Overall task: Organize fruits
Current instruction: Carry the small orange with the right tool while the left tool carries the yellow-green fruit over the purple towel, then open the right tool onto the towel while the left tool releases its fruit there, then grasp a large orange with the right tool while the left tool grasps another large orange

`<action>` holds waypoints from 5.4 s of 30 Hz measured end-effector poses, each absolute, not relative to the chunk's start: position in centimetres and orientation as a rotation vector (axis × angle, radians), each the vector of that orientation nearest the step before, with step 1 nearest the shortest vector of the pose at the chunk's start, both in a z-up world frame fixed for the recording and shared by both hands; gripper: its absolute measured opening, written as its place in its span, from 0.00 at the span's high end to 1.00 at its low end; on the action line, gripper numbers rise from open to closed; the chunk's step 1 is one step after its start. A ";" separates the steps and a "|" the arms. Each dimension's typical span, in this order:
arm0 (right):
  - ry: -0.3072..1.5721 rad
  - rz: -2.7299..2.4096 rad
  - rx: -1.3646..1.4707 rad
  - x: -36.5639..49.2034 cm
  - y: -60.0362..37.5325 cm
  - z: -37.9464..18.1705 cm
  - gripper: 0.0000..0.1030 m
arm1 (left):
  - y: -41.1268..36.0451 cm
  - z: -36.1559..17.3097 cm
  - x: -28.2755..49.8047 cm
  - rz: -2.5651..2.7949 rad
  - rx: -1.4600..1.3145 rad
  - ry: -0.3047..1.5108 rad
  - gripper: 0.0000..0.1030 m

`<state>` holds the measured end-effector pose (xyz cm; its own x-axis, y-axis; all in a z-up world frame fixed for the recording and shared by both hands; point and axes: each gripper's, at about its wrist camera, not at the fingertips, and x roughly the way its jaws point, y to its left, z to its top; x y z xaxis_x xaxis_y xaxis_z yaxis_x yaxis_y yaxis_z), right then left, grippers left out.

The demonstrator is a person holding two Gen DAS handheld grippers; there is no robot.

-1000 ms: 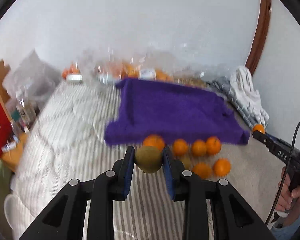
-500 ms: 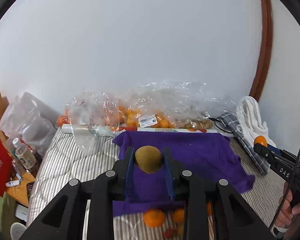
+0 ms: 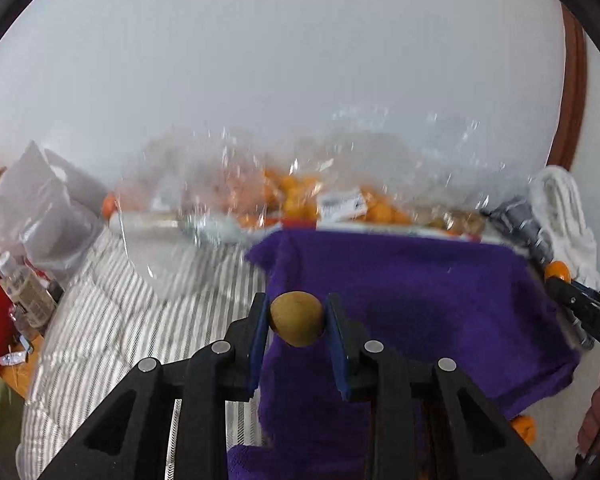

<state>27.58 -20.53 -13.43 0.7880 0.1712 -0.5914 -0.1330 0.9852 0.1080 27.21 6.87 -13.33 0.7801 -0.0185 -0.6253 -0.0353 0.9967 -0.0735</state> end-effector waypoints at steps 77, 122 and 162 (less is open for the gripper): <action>0.699 0.157 -0.024 27.1 -19.1 -15.7 0.46 | 5.1 -14.0 26.3 -0.082 -0.059 0.719 0.64; 0.827 0.319 -0.065 13.2 -16.1 -20.6 0.61 | 5.9 -15.6 14.2 -0.108 -0.130 0.886 0.59; 0.793 0.248 0.063 13.9 -22.5 -20.5 0.61 | 3.6 -17.2 18.0 -0.153 -0.167 0.827 0.62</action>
<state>13.89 -22.48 -20.53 0.6746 0.2441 -0.6967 -0.1969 0.9691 0.1488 17.98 3.64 -17.19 0.6673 -0.2000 -0.7174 0.0699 0.9758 -0.2070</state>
